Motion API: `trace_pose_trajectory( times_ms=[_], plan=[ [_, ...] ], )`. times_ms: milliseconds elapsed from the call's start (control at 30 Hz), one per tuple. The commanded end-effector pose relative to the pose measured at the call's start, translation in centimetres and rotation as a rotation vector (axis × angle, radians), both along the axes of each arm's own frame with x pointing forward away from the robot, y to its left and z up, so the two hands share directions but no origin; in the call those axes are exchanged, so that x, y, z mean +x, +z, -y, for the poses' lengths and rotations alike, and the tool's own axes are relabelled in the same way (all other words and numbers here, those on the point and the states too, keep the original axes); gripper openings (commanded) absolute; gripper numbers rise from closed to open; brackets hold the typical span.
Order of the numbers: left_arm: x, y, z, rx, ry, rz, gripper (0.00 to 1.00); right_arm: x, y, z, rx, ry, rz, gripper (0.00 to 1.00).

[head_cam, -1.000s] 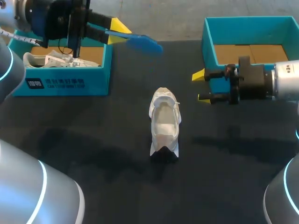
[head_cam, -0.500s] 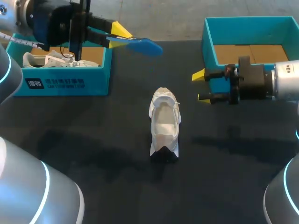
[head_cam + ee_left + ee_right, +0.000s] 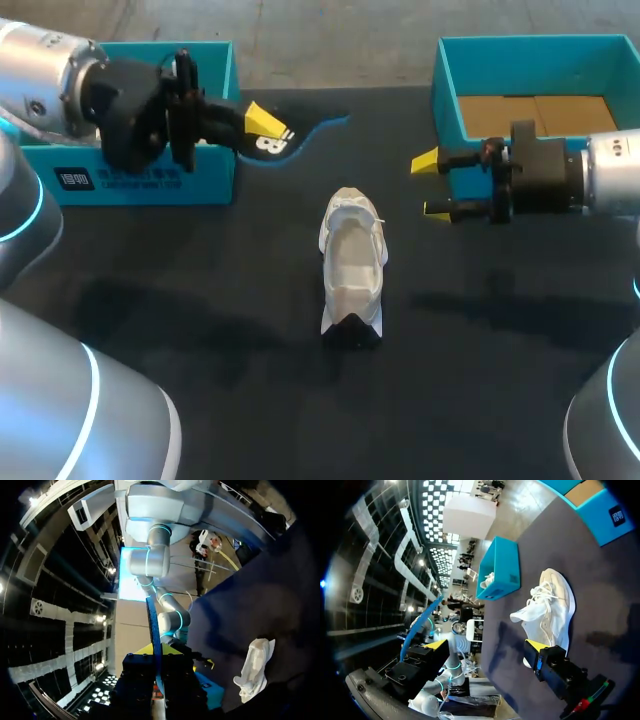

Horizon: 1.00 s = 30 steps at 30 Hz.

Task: Take the shoe out of the shoebox, open the shoe tongue, remove and reinsert the insole, then place the shoe into the shoebox

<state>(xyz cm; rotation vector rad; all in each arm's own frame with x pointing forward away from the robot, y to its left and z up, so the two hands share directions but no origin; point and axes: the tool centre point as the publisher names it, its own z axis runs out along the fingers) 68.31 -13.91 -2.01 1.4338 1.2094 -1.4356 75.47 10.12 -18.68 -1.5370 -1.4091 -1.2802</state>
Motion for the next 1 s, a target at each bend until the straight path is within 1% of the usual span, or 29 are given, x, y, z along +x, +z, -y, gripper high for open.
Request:
trace_pose_trajectory(
  times_ms=[33, 100, 167, 633, 700, 733, 833, 900, 967, 1000],
  plan=[
    [0.3, -0.9, 0.4, -0.028, -0.012, 0.118, 0.0, 0.0, 0.0, -0.1, -0.002, -0.002, 0.0, 1.0],
    [0.5, -1.7, 0.5, -0.015, -0.016, 0.174, 0.0, 0.0, 0.0, -0.1, -0.002, -0.002, 0.0, 1.0],
    [0.8, -2.6, 0.5, -0.007, -0.006, 0.177, 0.0, 0.0, 0.0, -0.1, -0.002, -0.002, 0.0, 1.0],
    [0.8, -2.6, 0.5, -0.007, -0.006, 0.177, 0.0, 0.0, 0.0, -0.1, -0.002, -0.002, 0.0, 1.0],
    [-0.2, -3.3, 0.4, -0.031, -0.009, 0.223, 0.0, 0.0, 0.0, -0.1, -0.002, -0.002, 0.0, 1.0],
    [-0.7, -3.7, 0.2, -0.053, -0.004, 0.219, 0.0, 0.0, 0.0, -0.1, -0.002, -0.002, 0.0, 1.0],
    [-1.7, -5.1, 0.0, -0.055, 0.017, 0.301, 0.0, 0.0, 0.0, -0.1, -0.002, -0.002, 0.0, 1.0],
    [-1.9, -6.1, -0.1, -0.041, 0.046, 0.356, 0.0, 0.0, 0.0, -0.1, -0.002, -0.002, 0.0, 1.0],
    [-1.7, -6.9, -0.3, -0.073, 0.058, 0.349, 0.0, 0.0, 0.0, -0.1, -0.002, -0.002, 0.0, 1.0],
    [-1.7, -7.3, -0.3, -0.072, 0.065, 0.379, 0.0, 0.0, 0.0, -0.1, -0.002, -0.002, 0.0, 1.0]
  ],
)
